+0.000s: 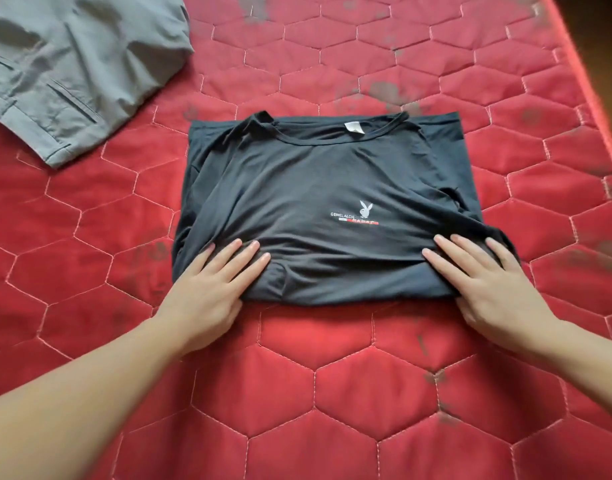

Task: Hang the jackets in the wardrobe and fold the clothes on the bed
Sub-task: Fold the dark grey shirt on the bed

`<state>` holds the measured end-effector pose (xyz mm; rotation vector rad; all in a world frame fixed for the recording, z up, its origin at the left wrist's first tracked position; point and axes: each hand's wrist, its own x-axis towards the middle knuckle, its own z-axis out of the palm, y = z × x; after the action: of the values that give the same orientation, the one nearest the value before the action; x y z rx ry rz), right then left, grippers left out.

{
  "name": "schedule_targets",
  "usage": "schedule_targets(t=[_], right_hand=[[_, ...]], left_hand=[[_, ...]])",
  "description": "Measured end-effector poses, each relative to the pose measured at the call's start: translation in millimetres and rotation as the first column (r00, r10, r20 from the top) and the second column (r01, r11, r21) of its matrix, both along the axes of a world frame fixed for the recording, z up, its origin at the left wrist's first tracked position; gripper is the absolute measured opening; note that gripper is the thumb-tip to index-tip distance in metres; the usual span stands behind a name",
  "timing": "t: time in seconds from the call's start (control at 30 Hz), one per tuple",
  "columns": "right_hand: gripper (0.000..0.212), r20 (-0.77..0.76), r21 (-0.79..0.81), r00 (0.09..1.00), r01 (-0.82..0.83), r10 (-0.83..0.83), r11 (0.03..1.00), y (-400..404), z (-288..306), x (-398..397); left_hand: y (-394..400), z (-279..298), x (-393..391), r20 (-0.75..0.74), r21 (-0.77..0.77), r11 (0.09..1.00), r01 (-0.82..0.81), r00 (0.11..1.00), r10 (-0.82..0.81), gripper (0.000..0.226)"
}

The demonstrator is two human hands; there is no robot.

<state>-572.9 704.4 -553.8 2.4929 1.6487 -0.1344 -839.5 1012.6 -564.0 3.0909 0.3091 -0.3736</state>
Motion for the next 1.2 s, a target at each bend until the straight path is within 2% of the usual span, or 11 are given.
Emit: schedule_targets(t=[0.23,0.33,0.4,0.5,0.6,0.77,0.9,0.97,1.1,1.13,1.2], right_hand=[[0.068,-0.066,-0.032,0.997,0.042,-0.044,0.999,-15,11,-5],[0.068,-0.165,0.143,0.951,0.287,-0.263,0.947,-19,14,-18],[0.064,-0.285,0.242,0.791,0.605,-0.541,0.758,-9,17,-22],[0.063,-0.518,0.133,0.427,0.896,-0.741,0.423,12,22,-16],[0.036,-0.576,0.1,0.349,0.928,-0.739,0.36,26,22,-11],[0.013,-0.668,0.397,0.556,0.828,-0.493,0.396,27,32,-25],[0.01,-0.768,0.439,0.56,0.813,-0.311,0.382,19,35,-42],[0.005,-0.815,0.387,0.496,0.851,-0.3,0.354,18,29,-44],[0.007,-0.947,0.011,0.05,0.992,-0.318,0.122,14,10,-19],[0.008,-0.93,-0.038,0.008,0.992,-0.367,0.117,11,5,-10],[0.009,-0.846,0.012,0.124,0.977,-0.518,0.214,7,1,2]], left_hand=[[5,-1,-17,-0.158,0.084,0.993,-0.079,0.983,0.092,0.098],[-17,10,-7,-0.17,0.065,0.985,-0.159,0.971,0.168,0.097],[-45,19,12,-0.12,-0.004,0.985,-0.17,0.978,0.169,0.092],[-96,26,50,0.0,-0.135,0.983,-0.122,0.992,0.123,0.084],[-144,27,85,0.053,-0.281,0.947,-0.153,0.983,0.174,0.076],[-188,30,125,0.095,-0.529,0.811,-0.25,0.932,0.35,0.068],[-199,29,141,0.065,-0.649,0.701,-0.294,0.897,0.437,0.068],[-200,27,143,0.036,-0.657,0.685,-0.314,0.895,0.445,0.068],[-197,21,141,0.037,-0.593,0.753,-0.285,0.925,0.379,0.069],[-196,20,140,0.038,-0.58,0.768,-0.273,0.932,0.36,0.069],[-194,19,140,0.043,-0.541,0.805,-0.241,0.949,0.313,0.07]])
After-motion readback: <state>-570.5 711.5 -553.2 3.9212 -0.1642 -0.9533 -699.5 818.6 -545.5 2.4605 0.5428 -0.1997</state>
